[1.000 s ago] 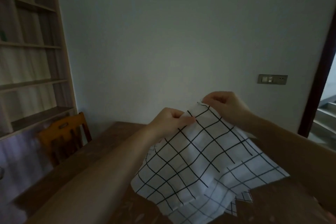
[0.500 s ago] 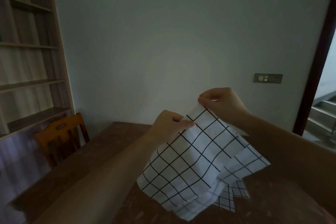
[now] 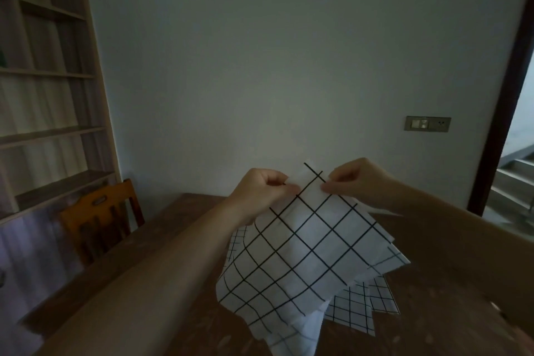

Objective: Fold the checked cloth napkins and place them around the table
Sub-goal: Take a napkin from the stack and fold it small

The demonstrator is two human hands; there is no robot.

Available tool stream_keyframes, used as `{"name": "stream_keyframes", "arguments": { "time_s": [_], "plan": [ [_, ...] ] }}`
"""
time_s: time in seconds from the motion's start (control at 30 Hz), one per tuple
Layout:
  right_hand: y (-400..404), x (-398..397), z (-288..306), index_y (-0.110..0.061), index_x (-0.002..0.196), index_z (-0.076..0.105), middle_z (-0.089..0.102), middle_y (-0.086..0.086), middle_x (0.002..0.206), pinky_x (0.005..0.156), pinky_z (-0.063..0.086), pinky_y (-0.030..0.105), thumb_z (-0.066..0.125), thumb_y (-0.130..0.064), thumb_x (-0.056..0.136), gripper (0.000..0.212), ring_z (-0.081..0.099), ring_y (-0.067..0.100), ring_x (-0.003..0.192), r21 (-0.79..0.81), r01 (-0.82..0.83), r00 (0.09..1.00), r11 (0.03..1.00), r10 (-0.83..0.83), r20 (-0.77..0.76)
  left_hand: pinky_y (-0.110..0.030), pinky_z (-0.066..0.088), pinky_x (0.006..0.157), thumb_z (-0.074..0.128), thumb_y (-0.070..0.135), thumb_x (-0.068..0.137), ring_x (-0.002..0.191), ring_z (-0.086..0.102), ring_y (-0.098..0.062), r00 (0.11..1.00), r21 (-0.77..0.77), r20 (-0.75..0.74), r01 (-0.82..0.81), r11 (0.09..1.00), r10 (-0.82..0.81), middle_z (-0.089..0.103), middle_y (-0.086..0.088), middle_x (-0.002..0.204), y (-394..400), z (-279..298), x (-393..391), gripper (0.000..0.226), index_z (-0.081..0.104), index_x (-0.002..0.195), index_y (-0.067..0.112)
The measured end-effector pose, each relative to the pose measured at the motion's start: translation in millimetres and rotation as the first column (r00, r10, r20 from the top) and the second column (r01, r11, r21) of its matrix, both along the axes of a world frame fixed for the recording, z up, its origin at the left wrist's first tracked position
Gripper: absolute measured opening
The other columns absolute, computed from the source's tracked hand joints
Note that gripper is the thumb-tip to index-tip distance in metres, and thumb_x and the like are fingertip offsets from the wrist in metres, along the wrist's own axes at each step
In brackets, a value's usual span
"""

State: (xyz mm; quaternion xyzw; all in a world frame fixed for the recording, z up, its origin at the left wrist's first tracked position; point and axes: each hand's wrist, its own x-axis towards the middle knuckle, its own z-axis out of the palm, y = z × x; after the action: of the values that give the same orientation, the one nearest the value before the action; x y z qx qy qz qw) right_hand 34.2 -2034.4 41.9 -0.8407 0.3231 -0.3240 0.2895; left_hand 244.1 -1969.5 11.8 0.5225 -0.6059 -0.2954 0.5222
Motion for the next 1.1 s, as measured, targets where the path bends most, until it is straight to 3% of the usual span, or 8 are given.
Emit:
{"name": "stream_keyframes", "arguments": {
  "time_s": [0.13,0.33,0.5,0.57,0.7,0.87,1.03,1.1],
  "plan": [
    [-2,4,1,-0.021,0.056,0.071,0.052,-0.004,0.053,0.055,0.033,0.023,0.079,-0.017,0.078,0.024,0.042,0.012,0.054,0.014,-0.049,0.998,0.999,0.049,0.030,-0.020,0.054,0.071,0.070,0.025,0.090,0.083,0.073,-0.008,0.996,0.096,-0.005,0.094,0.991,-0.094,0.078,0.005,0.088,1,5,-3,0.009,0.075,0.092,0.018],
    [-16,-18,-4,-0.023,0.046,0.056,0.042,-0.010,0.047,0.054,0.033,0.022,0.077,-0.019,0.081,0.041,0.037,0.006,0.045,0.038,-0.084,0.986,0.996,0.089,-0.141,-0.019,0.055,0.072,0.075,0.018,0.083,0.083,0.073,-0.010,0.997,-0.048,-0.066,-0.030,0.998,0.027,0.077,0.000,0.087,2,10,9,0.006,0.075,0.089,0.015],
    [-22,-25,-3,-0.005,0.077,0.075,0.063,-0.001,0.062,0.057,0.040,0.020,0.075,-0.013,0.082,0.009,0.050,0.001,0.050,0.002,-0.010,0.997,1.000,0.010,-0.081,-0.026,0.054,0.085,0.075,0.024,0.084,0.090,0.072,-0.013,0.999,0.045,-0.019,-0.031,0.999,0.032,0.077,0.000,0.091,2,10,18,0.011,0.074,0.090,0.015],
    [-23,-25,2,-0.013,0.085,0.073,0.059,-0.010,0.059,0.057,0.039,0.016,0.077,-0.016,0.080,0.008,0.047,-0.001,0.049,-0.060,0.021,0.993,0.998,-0.028,-0.118,-0.036,0.055,0.092,0.076,0.027,0.084,0.095,0.072,-0.022,0.999,0.073,-0.005,-0.043,0.996,0.044,0.077,-0.007,0.095,0,8,20,0.020,0.074,0.093,0.010],
    [-27,-37,2,-0.029,0.116,0.057,0.053,-0.013,0.096,0.082,0.041,0.026,0.082,-0.026,0.076,0.048,0.051,0.007,0.087,-0.046,0.131,0.939,0.990,-0.139,-0.316,-0.042,0.054,0.094,0.078,0.024,0.081,0.095,0.072,-0.025,0.988,0.012,-0.050,-0.143,0.990,0.143,0.077,-0.010,0.093,-1,7,24,0.018,0.074,0.088,0.009],
    [-32,-37,-10,-0.009,0.071,0.068,0.060,0.004,0.063,0.059,0.042,0.027,0.079,-0.023,0.078,0.019,0.056,0.021,0.061,0.068,0.185,0.980,0.980,-0.189,0.059,-0.041,0.055,0.092,0.080,0.018,0.078,0.095,0.072,-0.023,0.973,0.009,-0.186,-0.140,0.990,0.140,0.077,-0.007,0.095,1,4,27,0.019,0.072,0.094,0.010],
    [-25,-22,-20,-0.007,0.093,0.072,0.076,0.012,0.086,0.072,0.060,0.039,0.078,-0.022,0.078,0.022,0.074,0.026,0.078,0.374,0.057,0.839,0.926,-0.247,0.485,-0.029,0.051,0.082,0.072,0.018,0.085,0.096,0.069,-0.018,0.929,-0.007,-0.359,-0.095,0.995,0.086,0.076,0.000,0.094,1,4,21,0.011,0.070,0.095,0.017],
    [-24,-17,-21,-0.004,0.097,0.072,0.076,0.014,0.088,0.073,0.060,0.040,0.079,-0.021,0.077,0.027,0.075,0.027,0.080,0.379,0.051,0.813,0.924,-0.259,0.521,-0.029,0.041,0.094,0.068,0.025,0.088,0.102,0.061,-0.010,0.928,0.016,-0.362,-0.087,0.996,0.087,0.069,0.007,0.101,1,3,21,0.009,0.067,0.097,0.021]
  ]
}}
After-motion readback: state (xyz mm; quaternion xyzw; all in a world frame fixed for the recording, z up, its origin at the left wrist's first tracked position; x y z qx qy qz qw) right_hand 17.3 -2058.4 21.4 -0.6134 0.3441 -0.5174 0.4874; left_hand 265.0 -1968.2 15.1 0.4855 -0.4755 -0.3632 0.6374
